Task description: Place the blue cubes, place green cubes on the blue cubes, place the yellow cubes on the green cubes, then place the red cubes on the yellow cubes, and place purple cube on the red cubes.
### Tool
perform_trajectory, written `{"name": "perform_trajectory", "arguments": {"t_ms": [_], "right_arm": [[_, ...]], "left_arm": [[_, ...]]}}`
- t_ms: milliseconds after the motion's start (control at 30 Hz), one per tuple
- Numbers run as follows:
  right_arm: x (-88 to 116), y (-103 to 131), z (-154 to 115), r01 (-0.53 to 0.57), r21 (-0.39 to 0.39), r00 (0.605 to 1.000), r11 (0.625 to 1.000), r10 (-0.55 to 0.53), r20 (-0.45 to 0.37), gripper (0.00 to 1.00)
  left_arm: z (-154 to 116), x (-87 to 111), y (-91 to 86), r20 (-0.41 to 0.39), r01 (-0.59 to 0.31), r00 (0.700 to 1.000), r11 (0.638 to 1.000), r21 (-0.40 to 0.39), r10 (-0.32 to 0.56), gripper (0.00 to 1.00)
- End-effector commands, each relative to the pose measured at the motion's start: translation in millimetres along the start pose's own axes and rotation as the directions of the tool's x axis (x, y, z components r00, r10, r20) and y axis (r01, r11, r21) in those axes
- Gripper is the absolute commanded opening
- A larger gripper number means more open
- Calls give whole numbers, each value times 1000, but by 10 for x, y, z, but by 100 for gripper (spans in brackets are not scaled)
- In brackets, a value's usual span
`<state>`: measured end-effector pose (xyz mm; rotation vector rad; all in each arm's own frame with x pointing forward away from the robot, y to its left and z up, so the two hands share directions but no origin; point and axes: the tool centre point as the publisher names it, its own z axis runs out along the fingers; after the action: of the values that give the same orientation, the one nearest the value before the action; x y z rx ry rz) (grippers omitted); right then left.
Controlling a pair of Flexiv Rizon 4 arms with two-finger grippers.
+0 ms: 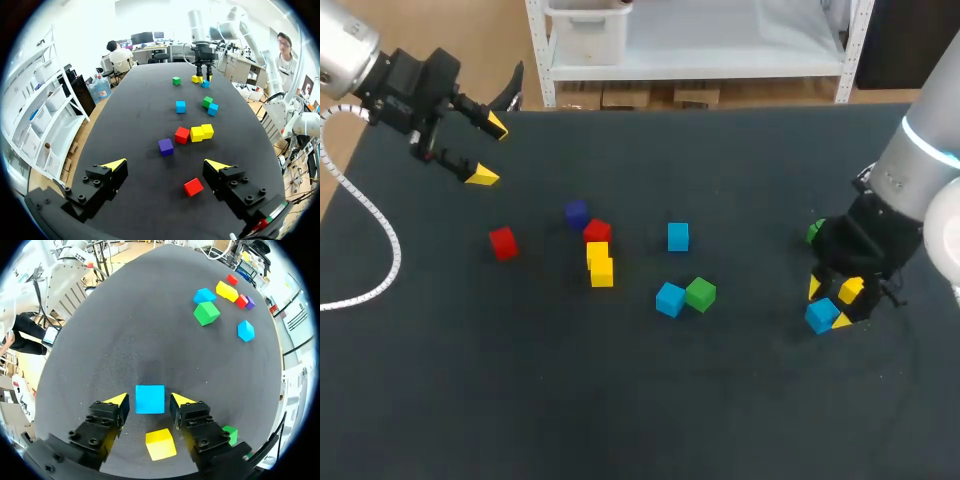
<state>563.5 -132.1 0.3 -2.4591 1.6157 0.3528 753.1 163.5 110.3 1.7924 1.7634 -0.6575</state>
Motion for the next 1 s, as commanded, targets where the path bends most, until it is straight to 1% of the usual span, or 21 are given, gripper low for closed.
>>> {"name": "perform_trajectory", "arguments": {"t_ms": [33, 167, 233, 267, 300, 367, 400, 500, 567, 700, 767, 833, 867, 1000], "right_arm": [[25, -21, 31, 2, -6, 1000, 1000, -2, 4, 50], [48, -29, 37, 4, -11, 1000, 1000, -4, 2, 51], [53, -33, 36, 5, -11, 1000, 1000, -5, 3, 48], [56, -36, 35, 6, -11, 1000, 1000, -6, 3, 44], [58, -39, 33, 6, -10, 1000, 1000, -6, 4, 37], [62, -45, 27, 6, -8, 1000, 1000, -6, 9, 8], [63, -48, 22, 6, -7, 1000, 1000, -6, 11, 0], [59, -50, -6, -4, -13, 1000, 1000, 4, 24, 0], [40, -51, -49, -30, -8, 999, 1000, 30, 26, 0], [-28, -111, -178, -150, -3, 988, 989, 150, 43, 0], [-90, -165, -213, -201, 1, 979, 980, 201, 43, 0], [-160, -230, -208, -239, 16, 971, 971, 238, 26, 0], [-195, -276, -198, -257, 6, 966, 966, 257, 30, 0], [-347, -450, -197, -309, 24, 951, 951, 309, 34, 0]], "left_arm": [[3, 11, -9, 2, -3, 1000, 1000, -3, 3, 100], [3, 11, -9, 2, -3, 1000, 1000, -3, 3, 100], [3, 11, -9, 2, -3, 1000, 1000, -3, 3, 100], [3, 11, -9, 2, -3, 1000, 1000, -3, 3, 100], [3, 11, -9, 2, -3, 1000, 1000, -3, 3, 100], [3, 11, -9, 2, -3, 1000, 1000, -3, 3, 100], [3, 11, -9, 2, -3, 1000, 1000, -3, 3, 100], [3, 11, -9, 2, -3, 1000, 1000, -3, 3, 100], [3, 11, -9, 2, -3, 1000, 1000, -3, 3, 100], [3, 11, -9, 2, -3, 1000, 1000, -3, 3, 100], [3, 11, -9, 2, -3, 1000, 1000, -3, 3, 100], [3, 11, -9, 2, -3, 1000, 1000, -3, 3, 100], [3, 11, -9, 2, -3, 1000, 1000, -3, 3, 100], [3, 11, -9, 2, -3, 1000, 1000, -3, 3, 100]]}}
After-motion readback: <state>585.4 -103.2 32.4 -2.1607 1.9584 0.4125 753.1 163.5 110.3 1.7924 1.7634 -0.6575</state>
